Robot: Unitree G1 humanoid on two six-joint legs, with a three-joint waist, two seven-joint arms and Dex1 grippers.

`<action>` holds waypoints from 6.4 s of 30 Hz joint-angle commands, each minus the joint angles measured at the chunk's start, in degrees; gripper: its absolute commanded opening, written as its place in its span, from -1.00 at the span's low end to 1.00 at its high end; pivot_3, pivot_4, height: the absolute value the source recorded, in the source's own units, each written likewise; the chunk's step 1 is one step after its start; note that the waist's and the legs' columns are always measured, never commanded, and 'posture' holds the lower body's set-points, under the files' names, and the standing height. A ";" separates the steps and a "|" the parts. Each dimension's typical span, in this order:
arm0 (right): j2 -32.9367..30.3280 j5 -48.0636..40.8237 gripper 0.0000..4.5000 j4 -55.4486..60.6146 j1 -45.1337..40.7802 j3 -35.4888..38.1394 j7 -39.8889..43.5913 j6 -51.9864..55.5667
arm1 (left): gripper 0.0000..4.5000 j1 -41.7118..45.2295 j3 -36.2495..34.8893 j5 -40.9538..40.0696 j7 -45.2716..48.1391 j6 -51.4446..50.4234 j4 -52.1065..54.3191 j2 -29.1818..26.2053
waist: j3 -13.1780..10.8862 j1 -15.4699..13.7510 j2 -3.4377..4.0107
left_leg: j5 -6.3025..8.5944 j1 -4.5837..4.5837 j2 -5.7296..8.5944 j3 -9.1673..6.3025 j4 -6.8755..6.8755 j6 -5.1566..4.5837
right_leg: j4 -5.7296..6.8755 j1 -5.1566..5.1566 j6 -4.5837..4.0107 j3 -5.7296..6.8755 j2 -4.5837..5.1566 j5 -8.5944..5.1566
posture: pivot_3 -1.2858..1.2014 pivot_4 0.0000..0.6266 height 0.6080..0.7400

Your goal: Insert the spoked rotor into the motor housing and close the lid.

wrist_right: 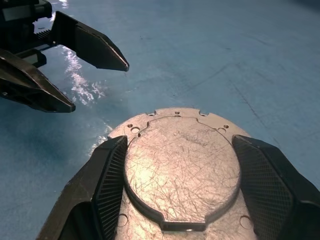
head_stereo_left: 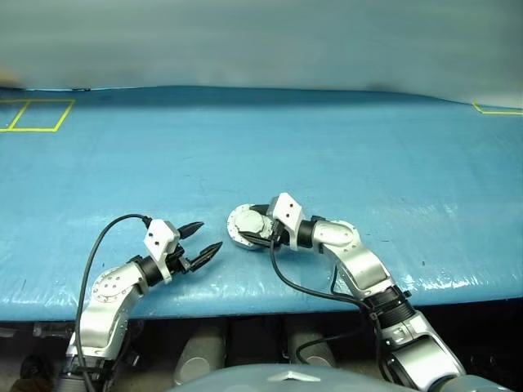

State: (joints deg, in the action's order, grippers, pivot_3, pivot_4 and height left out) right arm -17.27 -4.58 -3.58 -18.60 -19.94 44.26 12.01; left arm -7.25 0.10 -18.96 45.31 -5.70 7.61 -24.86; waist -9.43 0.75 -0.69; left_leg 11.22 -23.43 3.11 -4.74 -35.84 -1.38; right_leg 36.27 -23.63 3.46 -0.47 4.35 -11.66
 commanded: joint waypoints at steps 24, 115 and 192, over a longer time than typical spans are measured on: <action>-0.34 3.11 0.34 -2.05 2.42 -1.43 -2.18 2.07 | -0.99 6.75 0.87 -4.18 -2.10 -3.46 -2.49 6.10 | 0.28 -0.03 0.17 | -0.02 0.15 -0.05 0.05 -0.02 -0.03 | 0.00 0.16 0.01 0.07 -0.03 0.00 | 0.03 -0.52 1.00; 15.70 -47.24 -0.32 3.53 13.91 33.98 -20.16 49.07 | -1.00 7.44 9.61 5.66 -4.08 -3.58 -3.97 7.45 | 0.61 -0.56 0.52 | 0.10 -0.26 0.13 -0.31 0.11 0.03 | -0.36 0.03 0.06 0.49 0.17 -0.01 | 0.03 -0.52 1.00; 19.34 -70.32 -0.46 18.81 5.50 25.37 -32.31 40.42 | 0.08 11.22 -9.08 -57.74 -13.42 -28.99 -2.65 31.43 | 0.10 0.48 0.58 | 0.03 -0.78 0.18 -0.25 -0.10 -0.34 | -0.36 -0.15 -0.04 0.61 -0.02 0.13 | 0.03 -0.52 1.00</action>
State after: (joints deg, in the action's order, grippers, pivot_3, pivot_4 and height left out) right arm 1.38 -73.28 12.76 -12.09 5.06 11.03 54.24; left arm 3.75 -10.13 -76.75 30.21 -34.57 4.34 3.77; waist -9.33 1.24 -0.11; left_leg 11.25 -24.20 3.29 -4.99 -35.95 -1.72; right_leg 35.91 -23.77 3.46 0.14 4.33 -11.55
